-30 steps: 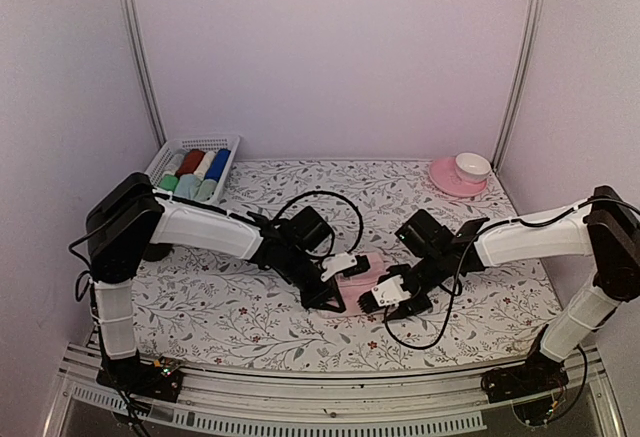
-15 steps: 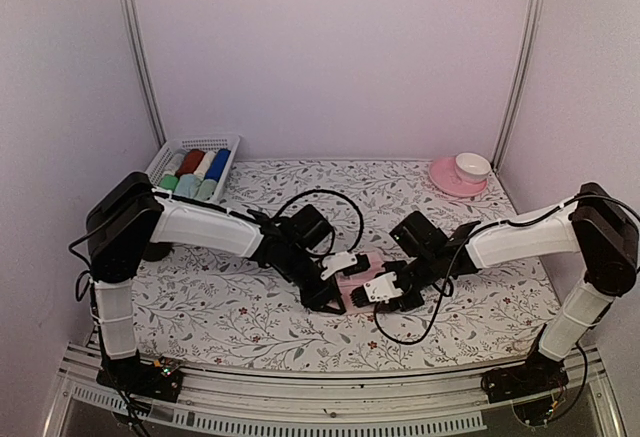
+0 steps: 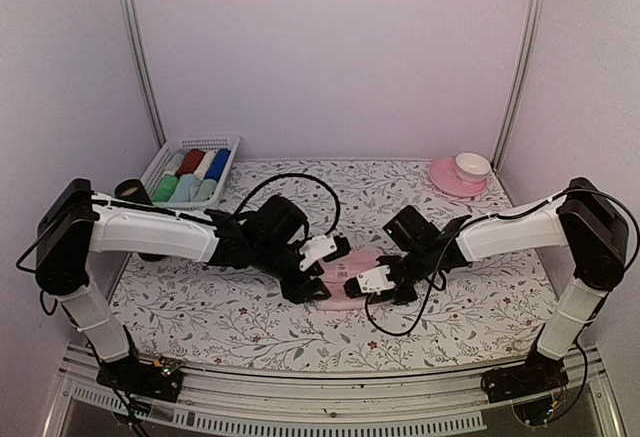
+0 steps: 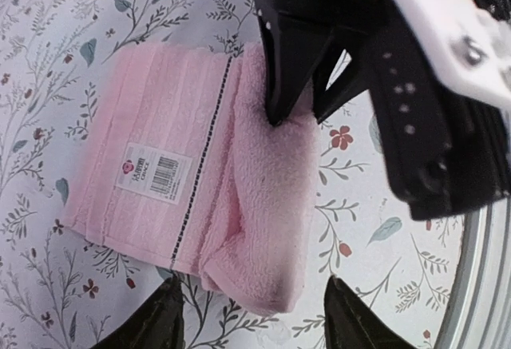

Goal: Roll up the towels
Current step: Roll the towel at the center of the board.

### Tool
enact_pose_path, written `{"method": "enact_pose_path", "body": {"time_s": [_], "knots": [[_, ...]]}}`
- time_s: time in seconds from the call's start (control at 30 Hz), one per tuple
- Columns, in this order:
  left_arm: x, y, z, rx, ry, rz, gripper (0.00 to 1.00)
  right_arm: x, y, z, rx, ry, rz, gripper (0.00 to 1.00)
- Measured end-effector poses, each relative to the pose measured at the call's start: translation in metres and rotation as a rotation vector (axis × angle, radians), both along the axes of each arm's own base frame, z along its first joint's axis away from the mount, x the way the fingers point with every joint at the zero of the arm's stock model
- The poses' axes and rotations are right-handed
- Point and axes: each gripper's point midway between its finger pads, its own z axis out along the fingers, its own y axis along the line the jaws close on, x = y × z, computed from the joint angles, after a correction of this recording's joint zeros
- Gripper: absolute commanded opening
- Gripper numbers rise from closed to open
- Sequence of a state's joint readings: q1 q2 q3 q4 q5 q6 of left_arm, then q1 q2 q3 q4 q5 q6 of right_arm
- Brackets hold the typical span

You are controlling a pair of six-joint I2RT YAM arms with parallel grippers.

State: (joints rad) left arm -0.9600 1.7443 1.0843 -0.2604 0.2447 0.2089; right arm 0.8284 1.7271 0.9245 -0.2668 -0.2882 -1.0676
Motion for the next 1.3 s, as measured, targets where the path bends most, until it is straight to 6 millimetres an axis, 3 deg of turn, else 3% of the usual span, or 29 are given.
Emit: {"method": "enact_pose_path", "body": {"time_s": [0.13, 0.4, 0.67, 0.83, 1.03, 1.2, 1.3], "knots": [[-0.01, 0.003, 0.011, -0.035, -0.145, -0.022, 0.6, 0.001, 0.001, 0.001, 0.002, 0.076, -0.003, 0.2], [-0.041, -0.011, -0.003, -0.001, -0.365, -0.148, 0.59, 0.001, 0.002, 0.005, 0.024, 0.266, -0.012, 0.2], [-0.029, -0.019, -0.016, 0.05, -0.51, -0.161, 0.58, -0.004, 0.0, 0.005, 0.033, 0.373, -0.015, 0.2], [-0.026, -0.016, -0.032, 0.099, -0.525, -0.175, 0.57, -0.006, 0.0, 0.006, 0.031, 0.404, -0.014, 0.2], [-0.024, -0.017, -0.034, 0.108, -0.542, -0.174, 0.55, -0.008, -0.001, 0.005, 0.031, 0.427, -0.016, 0.2], [-0.023, -0.015, -0.045, 0.132, -0.541, -0.175, 0.51, -0.009, -0.001, 0.005, 0.028, 0.44, -0.016, 0.2], [-0.022, -0.015, -0.049, 0.141, -0.54, -0.175, 0.43, -0.01, -0.001, 0.005, 0.028, 0.45, -0.015, 0.2]]}}
